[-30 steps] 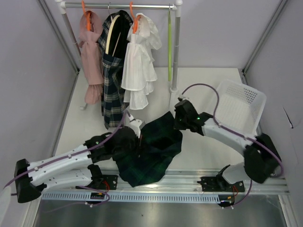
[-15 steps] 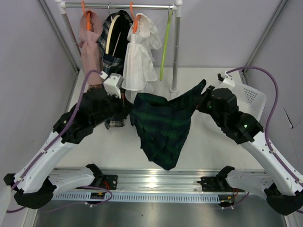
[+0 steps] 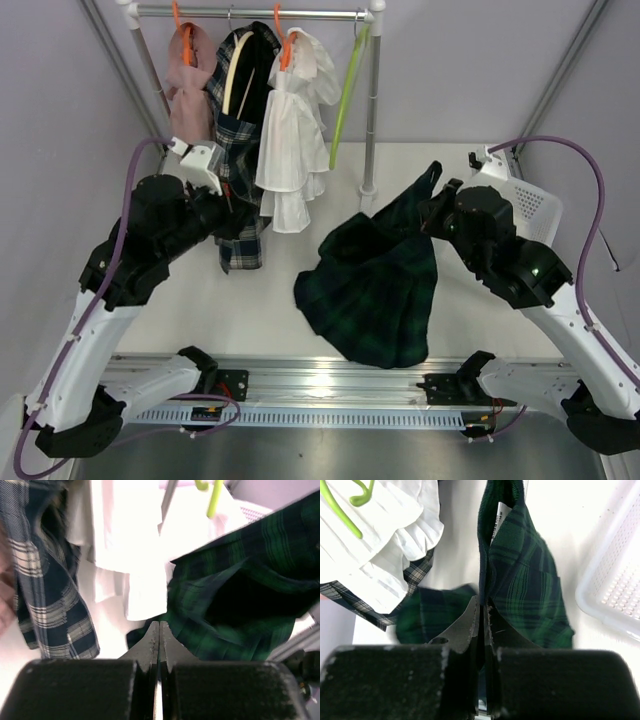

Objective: Place the skirt on the hanger

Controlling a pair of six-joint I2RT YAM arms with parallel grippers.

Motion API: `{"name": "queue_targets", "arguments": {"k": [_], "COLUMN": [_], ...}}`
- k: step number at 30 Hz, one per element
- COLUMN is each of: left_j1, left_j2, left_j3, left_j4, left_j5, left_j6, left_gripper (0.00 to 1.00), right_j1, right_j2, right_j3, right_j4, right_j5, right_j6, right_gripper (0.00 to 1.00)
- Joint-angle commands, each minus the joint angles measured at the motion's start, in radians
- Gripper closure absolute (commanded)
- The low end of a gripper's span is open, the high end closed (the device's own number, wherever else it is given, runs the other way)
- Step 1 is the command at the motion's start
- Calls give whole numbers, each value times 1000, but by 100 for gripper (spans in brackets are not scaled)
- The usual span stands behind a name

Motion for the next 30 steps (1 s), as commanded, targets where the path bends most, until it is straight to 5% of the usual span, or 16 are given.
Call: {"name": "queue_targets", "arguments": {"k": [1,3,6,8,11,19,30], "left_j1": [13,11,-24,-135,-271,-355,-392], "left_j2": [-7,-32,-59,-60,-41,28,170], "left_j3": [-119,-193,-396,-491,-566,-692,-763], "left_j4": [54,157,330,416,522,662,772], "left_j5": [216,281,347,251,168,27,5], "left_j6": [-15,-58,-174,-233,-299,-408,-451], "left_gripper": [100,96,73,53,42,38,37], "right_j1": [24,51,85,102,116,142,144], "right_j2": [5,0,-14,-11,-5,20,31], "right_j3": [39,10,-37,-40,-29,3,19], "right_j4": [42,52,65,60,60,43,43], "right_j5": [22,42,62,74,88,109,113], "right_j6": [-12,4,30,40,41,40,32], "right_gripper": [100,100,100,100,100,100,100]}}
